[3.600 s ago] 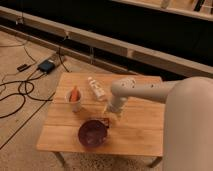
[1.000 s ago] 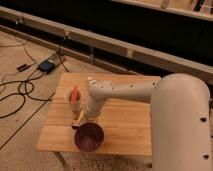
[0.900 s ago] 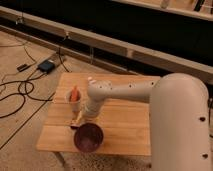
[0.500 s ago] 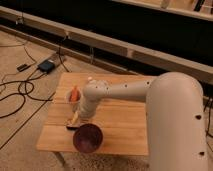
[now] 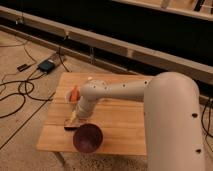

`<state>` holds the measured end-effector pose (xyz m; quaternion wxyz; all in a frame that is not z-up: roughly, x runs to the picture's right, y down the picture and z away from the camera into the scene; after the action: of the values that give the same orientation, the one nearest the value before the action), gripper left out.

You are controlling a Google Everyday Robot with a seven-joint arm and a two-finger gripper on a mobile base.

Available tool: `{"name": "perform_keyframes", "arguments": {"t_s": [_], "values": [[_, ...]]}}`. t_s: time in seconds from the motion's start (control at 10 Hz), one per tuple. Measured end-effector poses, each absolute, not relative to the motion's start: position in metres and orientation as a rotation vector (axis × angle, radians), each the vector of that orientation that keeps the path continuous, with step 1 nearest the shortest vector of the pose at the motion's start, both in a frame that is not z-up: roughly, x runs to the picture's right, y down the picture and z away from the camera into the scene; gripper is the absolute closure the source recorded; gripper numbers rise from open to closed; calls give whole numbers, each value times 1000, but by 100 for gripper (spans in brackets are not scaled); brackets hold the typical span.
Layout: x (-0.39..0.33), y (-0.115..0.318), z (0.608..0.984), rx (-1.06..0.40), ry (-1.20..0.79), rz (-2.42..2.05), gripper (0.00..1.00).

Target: Push the eraser across the table

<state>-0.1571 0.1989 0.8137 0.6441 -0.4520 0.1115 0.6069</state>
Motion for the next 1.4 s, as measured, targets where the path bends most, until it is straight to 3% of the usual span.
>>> {"name": "perform_keyframes", "arguments": {"t_s": [1.4], "values": [[-234, 213, 789, -1097, 201, 1225, 35]]}}
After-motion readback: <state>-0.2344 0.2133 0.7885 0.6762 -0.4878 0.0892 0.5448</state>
